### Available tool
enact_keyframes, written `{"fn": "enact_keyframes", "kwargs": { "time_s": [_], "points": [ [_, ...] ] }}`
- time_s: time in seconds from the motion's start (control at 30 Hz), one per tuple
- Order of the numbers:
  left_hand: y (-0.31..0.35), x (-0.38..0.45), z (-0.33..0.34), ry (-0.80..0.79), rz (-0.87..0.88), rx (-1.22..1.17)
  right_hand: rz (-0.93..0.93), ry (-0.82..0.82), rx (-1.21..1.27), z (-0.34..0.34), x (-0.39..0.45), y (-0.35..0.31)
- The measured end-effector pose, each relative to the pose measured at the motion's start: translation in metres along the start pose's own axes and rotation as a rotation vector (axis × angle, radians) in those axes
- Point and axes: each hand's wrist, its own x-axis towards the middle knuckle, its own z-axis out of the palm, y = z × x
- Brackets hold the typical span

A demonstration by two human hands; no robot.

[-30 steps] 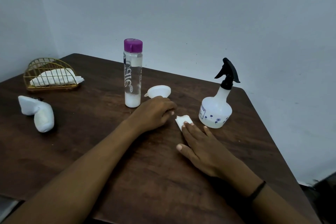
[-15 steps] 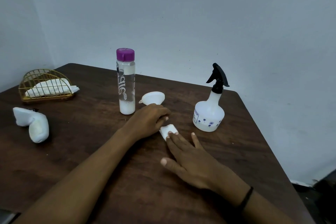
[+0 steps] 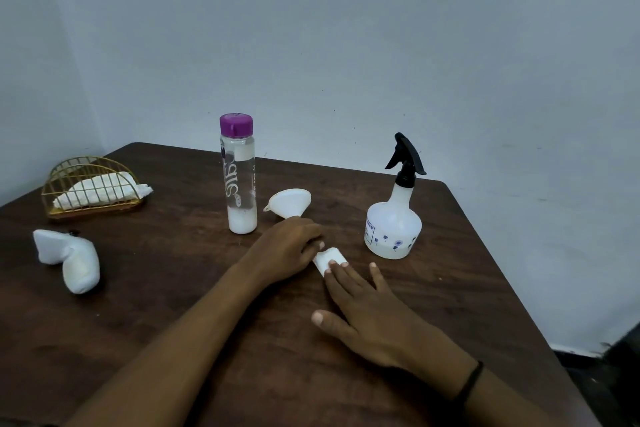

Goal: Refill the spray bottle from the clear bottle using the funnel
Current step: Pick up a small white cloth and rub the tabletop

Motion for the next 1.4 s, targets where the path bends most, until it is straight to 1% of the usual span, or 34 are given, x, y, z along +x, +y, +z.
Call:
{"fn": "enact_keyframes", "kwargs": {
  "time_s": [0.17,0.23,0.33,0.4,0.47,0.53,0.6,0.73,0.83,0.93,1.17,1.2,1.27,1.33,1.4],
  "points": [
    [0.000,-0.004,0.000,-0.017,0.011,0.002,0.207,-0.002,-0.018,0.000,-0.001,0.006],
    [0.000,-0.005,0.000,-0.025,0.013,0.009,0.255,-0.009,-0.005,0.001,-0.009,0.000],
    [0.001,-0.004,0.000,-0.028,0.015,0.011,0.227,-0.011,0.055,0.002,-0.019,-0.012],
    [0.002,-0.003,0.001,-0.030,0.030,0.015,0.162,-0.024,0.080,0.003,-0.021,-0.021],
    [0.003,-0.002,0.003,-0.035,0.034,0.013,0.078,-0.030,0.067,0.005,-0.019,-0.026],
    [0.003,-0.002,0.006,-0.045,0.032,0.005,0.032,-0.015,0.053,0.004,-0.012,-0.024],
    [0.002,-0.003,0.008,-0.059,0.039,0.021,0.060,0.014,0.041,0.002,-0.004,-0.014],
    [0.003,-0.006,0.012,-0.100,0.068,0.075,0.196,0.052,0.005,-0.001,0.000,0.000],
    [0.009,-0.006,0.013,-0.096,0.102,0.094,0.194,0.073,0.003,0.000,-0.009,-0.004],
    [0.018,-0.005,0.014,-0.106,0.127,0.075,0.184,0.117,0.030,0.001,-0.018,-0.010],
    [0.026,-0.006,0.017,-0.173,0.133,0.092,0.271,0.241,-0.048,-0.007,-0.033,-0.013],
    [0.026,-0.006,0.016,-0.181,0.123,0.085,0.272,0.267,-0.023,-0.007,-0.033,-0.012],
    [0.029,-0.007,0.013,-0.194,0.114,0.013,0.270,0.375,0.077,-0.006,-0.032,-0.005],
    [0.031,-0.008,0.009,-0.220,0.114,-0.111,0.261,0.507,0.243,-0.006,-0.033,0.004],
    [0.037,-0.010,0.005,-0.245,0.096,-0.210,0.232,0.592,0.423,-0.008,-0.037,0.013]
  ]
}}
